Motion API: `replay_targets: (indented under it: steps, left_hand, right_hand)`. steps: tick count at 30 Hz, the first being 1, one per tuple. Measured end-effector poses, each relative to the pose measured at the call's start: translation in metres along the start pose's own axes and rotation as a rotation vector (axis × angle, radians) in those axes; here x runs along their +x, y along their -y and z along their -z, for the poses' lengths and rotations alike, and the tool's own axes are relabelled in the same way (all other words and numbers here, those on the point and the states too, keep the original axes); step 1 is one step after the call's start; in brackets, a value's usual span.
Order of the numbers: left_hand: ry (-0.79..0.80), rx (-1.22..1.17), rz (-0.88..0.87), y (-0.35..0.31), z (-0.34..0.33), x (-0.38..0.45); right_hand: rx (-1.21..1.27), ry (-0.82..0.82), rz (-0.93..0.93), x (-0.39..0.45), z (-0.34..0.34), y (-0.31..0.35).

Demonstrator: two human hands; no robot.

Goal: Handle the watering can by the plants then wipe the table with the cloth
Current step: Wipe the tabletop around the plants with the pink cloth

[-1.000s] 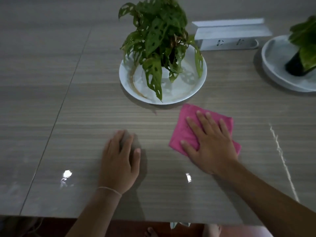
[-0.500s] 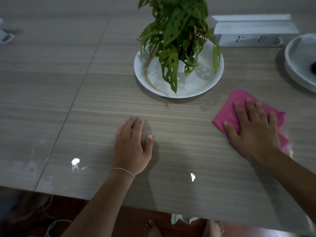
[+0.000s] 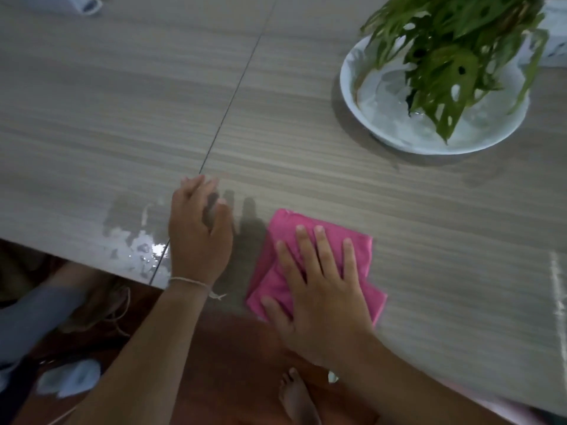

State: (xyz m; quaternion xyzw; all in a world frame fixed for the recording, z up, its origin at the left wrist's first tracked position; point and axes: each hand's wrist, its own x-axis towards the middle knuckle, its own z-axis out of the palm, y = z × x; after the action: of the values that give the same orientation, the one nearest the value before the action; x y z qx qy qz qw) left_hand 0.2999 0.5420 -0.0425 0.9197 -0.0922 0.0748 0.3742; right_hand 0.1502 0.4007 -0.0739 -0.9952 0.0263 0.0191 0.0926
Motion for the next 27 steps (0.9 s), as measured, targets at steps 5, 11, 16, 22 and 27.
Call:
replay_targets:
  steps: [5, 11, 16, 22, 27]
  left_hand:
    - [-0.059, 0.081, 0.117, 0.06, 0.04, 0.013]
    - [0.078, 0.252, 0.003, 0.072, 0.03, 0.011]
    - [0.096, 0.356, 0.035, 0.071, 0.03, 0.011]
    - [0.11, 0.407, 0.031, 0.074, 0.029, 0.012]
    - [0.117, 0.386, 0.021, 0.073, 0.031, 0.013]
  right_hand:
    - [0.06, 0.033, 0.149, 0.083, -0.006, 0.056]
    - [-0.038, 0.083, 0.153, 0.203, 0.006, 0.018]
    - [-0.07, 0.053, 0.0, 0.278, 0.017, 0.004]
    - [-0.066, 0.056, -0.034, 0.291, 0.017, 0.006]
    - [-0.02, 0.067, -0.008, 0.222, 0.012, 0.026]
